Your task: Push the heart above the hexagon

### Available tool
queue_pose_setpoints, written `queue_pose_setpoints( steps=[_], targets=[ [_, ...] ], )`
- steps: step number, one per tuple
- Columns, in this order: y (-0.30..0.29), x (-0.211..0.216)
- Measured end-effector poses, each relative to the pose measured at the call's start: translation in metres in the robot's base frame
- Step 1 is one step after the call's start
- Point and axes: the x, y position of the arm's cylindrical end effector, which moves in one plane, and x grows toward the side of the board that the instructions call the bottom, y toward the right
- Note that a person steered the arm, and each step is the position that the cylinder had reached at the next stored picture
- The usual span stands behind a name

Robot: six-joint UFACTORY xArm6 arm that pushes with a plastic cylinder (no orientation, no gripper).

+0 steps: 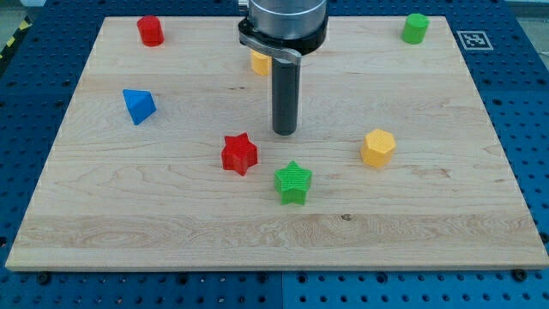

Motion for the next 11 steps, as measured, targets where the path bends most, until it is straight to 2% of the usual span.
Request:
queue_pose_setpoints(
  steps=[1, 2, 3, 5, 7, 9, 11],
  targets=[
    [-0.042, -0.023],
    [-0.088, -0.066],
    [-0.105, -0.114],
    [-0.089, -0.137],
    [-0.044, -0.139],
    [-0.007, -0.117],
    [-0.001, -0.138]
  ],
)
